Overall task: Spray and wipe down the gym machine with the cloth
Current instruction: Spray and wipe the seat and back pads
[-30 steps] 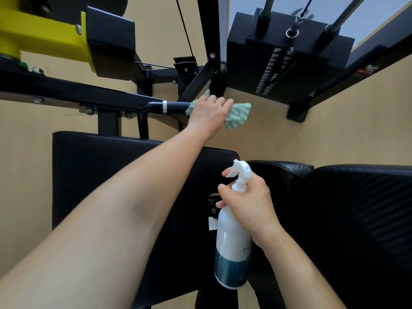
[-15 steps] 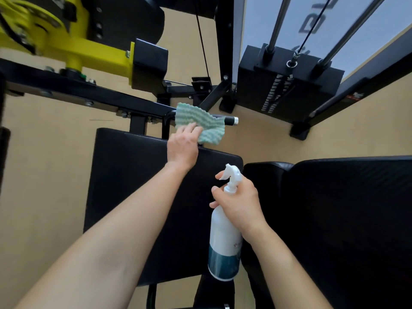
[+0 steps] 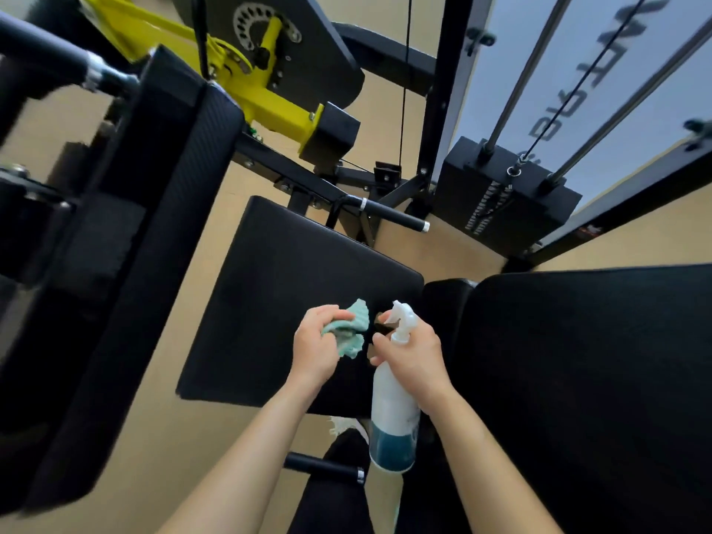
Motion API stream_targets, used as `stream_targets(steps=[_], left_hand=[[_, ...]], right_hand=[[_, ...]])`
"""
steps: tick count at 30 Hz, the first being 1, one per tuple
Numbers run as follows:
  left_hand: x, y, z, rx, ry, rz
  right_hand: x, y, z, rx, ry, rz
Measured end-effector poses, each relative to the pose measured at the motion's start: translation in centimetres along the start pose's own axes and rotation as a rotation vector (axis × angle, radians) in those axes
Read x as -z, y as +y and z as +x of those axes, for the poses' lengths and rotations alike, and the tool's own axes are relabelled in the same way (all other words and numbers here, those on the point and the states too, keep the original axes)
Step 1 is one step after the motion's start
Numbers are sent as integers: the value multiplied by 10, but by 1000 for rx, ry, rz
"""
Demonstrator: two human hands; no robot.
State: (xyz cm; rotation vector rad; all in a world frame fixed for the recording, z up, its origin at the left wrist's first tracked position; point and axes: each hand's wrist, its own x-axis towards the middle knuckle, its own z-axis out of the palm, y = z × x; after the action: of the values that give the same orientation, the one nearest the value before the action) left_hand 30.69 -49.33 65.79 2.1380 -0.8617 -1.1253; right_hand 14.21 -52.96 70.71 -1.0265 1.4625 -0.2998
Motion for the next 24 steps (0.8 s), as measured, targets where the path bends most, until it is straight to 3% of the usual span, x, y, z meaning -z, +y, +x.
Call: stream_targets(steps=[5, 10, 17, 24], left_hand=[[25, 4, -67, 145, -59, -142], [53, 2, -107, 79, -134, -298], [95, -44, -134, -72, -487, -108], [108, -84, -168, -54, -634, 103]], right_hand=[[-2, -2, -32, 97, -6, -56], [-4, -2, -68, 139, 41, -43], [-42, 35, -146, 188, 333, -5], [-103, 112, -225, 104, 618, 220]])
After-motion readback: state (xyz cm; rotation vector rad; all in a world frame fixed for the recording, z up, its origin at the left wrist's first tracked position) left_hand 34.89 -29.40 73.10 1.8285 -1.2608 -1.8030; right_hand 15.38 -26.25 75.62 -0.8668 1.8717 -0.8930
